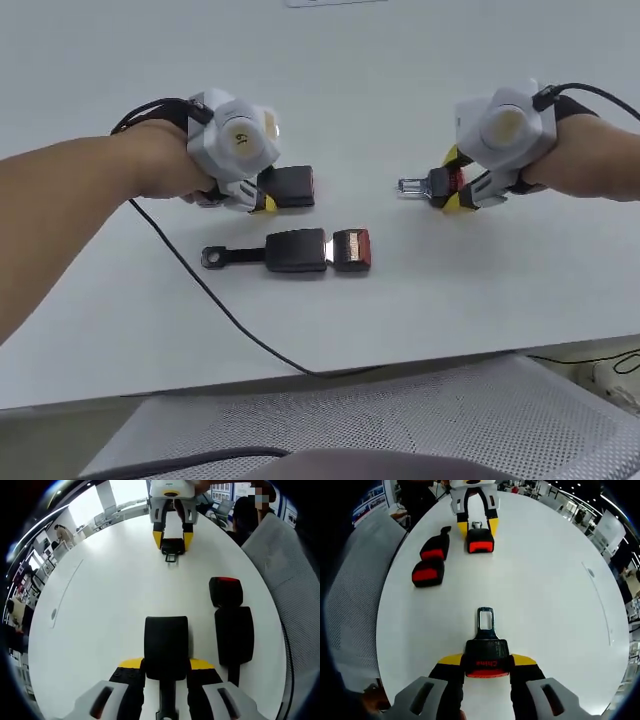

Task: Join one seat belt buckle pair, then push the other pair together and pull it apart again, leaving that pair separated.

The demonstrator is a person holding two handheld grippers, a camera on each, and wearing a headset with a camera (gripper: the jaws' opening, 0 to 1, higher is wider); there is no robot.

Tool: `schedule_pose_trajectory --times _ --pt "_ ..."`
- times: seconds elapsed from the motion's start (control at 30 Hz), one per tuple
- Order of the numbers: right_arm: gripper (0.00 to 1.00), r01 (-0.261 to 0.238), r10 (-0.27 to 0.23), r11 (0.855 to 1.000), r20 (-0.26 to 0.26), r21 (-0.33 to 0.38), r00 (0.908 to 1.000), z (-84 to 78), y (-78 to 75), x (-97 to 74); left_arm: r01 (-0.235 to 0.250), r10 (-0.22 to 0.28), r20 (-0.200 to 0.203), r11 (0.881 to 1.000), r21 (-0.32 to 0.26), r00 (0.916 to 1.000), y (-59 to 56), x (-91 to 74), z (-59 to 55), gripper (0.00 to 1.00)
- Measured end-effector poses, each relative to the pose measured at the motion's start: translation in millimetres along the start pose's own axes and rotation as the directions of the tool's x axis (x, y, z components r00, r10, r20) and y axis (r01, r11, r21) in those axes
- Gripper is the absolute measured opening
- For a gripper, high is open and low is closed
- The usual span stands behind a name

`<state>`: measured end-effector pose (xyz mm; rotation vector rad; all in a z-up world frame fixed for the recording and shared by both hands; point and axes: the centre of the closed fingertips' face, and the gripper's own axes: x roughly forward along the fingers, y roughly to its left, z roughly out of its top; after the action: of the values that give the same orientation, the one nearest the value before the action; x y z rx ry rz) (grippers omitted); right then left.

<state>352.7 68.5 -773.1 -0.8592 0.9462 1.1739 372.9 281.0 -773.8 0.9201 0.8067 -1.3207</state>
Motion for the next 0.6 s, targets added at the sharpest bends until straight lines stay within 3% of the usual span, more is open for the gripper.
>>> schedule_pose_trajectory --times 0.13,0.17,0.2,0.27,0.33,0.4,0.43,0.5,0.6 --pt "0.33 0.005 -0.005 1.0 -0.003 0.003 1.0 -0.8 -1.0 0.2 -0.009 0.009 0.005 1.0 0.009 0.9999 -1.2 -1.5 1.2 0.33" --pt "0.33 0.008 -0.008 1.0 -0.005 0.006 1.0 -0.7 -0.9 0.3 -0.02 0.02 0.015 0.999 0.047 0.9997 0.7 -2.1 3.2 0.33" --pt "0.33 0.01 -0.01 1.0 -0.007 0.007 0.9999 -0.4 -0.3 0.4 -0.024 0.024 0.021 0.999 0.044 0.9995 0.4 -2.3 3.3 0.34" --pt "0.35 0.031 -0.031 0.999 -0.014 0.012 0.9994 -0.2 -1.2 -0.5 -0.027 0.027 0.035 1.0 0.002 0.999 2.0 -3.1 1.8 0.36" --pt "0.39 0.052 -0.052 0.998 -0.013 0.031 0.9986 -2.4 -3.2 -2.2 -0.027 0.028 0.041 0.999 -0.021 0.9988 1.9 -4.2 0.5 0.47" --pt "0.41 0.066 -0.068 0.996 0.019 0.063 0.9975 3.0 -3.0 -6.6 -0.037 0.045 0.083 0.995 -0.088 0.9956 4.2 -7.8 4.9 0.48" --pt "0.41 0.078 -0.081 0.994 0.038 0.075 0.996 6.4 -3.5 -9.2 -0.065 0.078 0.109 0.991 -0.121 0.991 7.3 -14.1 8.7 0.48" --pt "0.44 0.101 -0.109 0.988 0.067 0.121 0.9918 14.3 -1.4 -20.8 -0.084 0.099 0.105 0.987 -0.138 0.9895 8.3 -21.0 5.7 0.49" --pt "0.45 0.108 -0.133 0.975 0.124 0.195 0.9832 20.2 3.6 -23.6 -0.097 0.121 0.125 0.979 -0.179 0.9848 2.4 -32.3 6.9 0.52"
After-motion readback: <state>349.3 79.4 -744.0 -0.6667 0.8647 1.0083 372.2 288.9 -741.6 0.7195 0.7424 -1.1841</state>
